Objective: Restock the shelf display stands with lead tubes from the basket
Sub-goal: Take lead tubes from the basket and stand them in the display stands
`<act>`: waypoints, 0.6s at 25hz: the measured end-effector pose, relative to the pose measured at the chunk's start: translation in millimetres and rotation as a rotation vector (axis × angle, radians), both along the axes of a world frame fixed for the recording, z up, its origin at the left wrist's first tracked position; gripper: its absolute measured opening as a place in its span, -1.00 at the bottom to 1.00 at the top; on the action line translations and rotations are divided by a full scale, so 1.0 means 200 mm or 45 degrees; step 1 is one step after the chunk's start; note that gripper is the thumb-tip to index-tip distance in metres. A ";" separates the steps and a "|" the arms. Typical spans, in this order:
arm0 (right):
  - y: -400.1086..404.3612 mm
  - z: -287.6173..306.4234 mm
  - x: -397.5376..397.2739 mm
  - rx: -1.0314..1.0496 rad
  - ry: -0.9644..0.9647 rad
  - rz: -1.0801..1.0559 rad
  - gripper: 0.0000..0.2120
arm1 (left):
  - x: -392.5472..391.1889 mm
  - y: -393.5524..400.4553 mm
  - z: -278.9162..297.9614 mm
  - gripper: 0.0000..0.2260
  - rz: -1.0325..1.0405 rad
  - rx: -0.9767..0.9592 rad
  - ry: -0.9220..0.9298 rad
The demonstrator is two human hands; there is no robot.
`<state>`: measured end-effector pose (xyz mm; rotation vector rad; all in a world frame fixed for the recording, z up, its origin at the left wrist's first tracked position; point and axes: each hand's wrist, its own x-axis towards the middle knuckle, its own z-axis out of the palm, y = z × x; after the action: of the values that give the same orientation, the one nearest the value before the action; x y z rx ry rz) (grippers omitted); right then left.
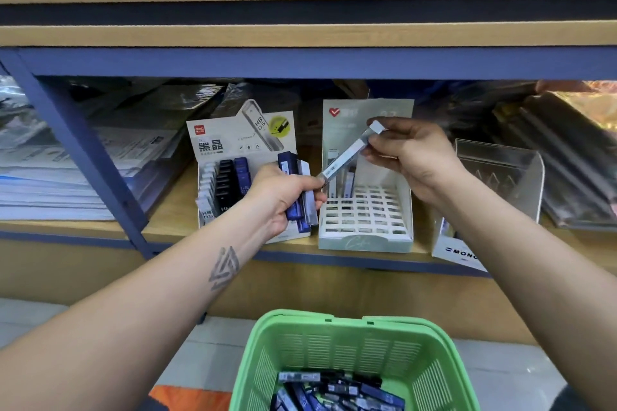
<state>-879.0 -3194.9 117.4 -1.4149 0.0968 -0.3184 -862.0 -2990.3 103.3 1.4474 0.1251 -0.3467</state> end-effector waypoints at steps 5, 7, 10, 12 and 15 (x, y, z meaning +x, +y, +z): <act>0.03 -0.03 0.02 -0.870 -0.122 -0.198 -0.76 | 0.06 0.02 0.01 -0.74 0.066 -0.119 0.138; 0.08 -0.08 0.02 -1.072 -0.179 -0.202 -0.76 | 0.07 0.01 0.01 -0.86 0.002 -0.160 0.274; 0.14 -0.12 0.04 -1.101 -0.264 -0.190 -0.77 | 0.08 0.01 -0.01 -0.91 -0.031 -0.204 0.374; 0.14 -0.11 0.05 -1.134 -0.272 -0.181 -0.79 | 0.10 0.01 -0.02 -0.92 -0.039 -0.204 0.378; 0.14 -0.12 0.05 -1.197 -0.263 -0.123 -0.80 | 0.10 0.02 -0.03 -0.90 -0.043 -0.184 0.363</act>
<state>-869.0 -3167.2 94.0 -2.2970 -0.1818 -0.6362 -842.0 -2986.5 98.0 1.2525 0.2998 -0.5780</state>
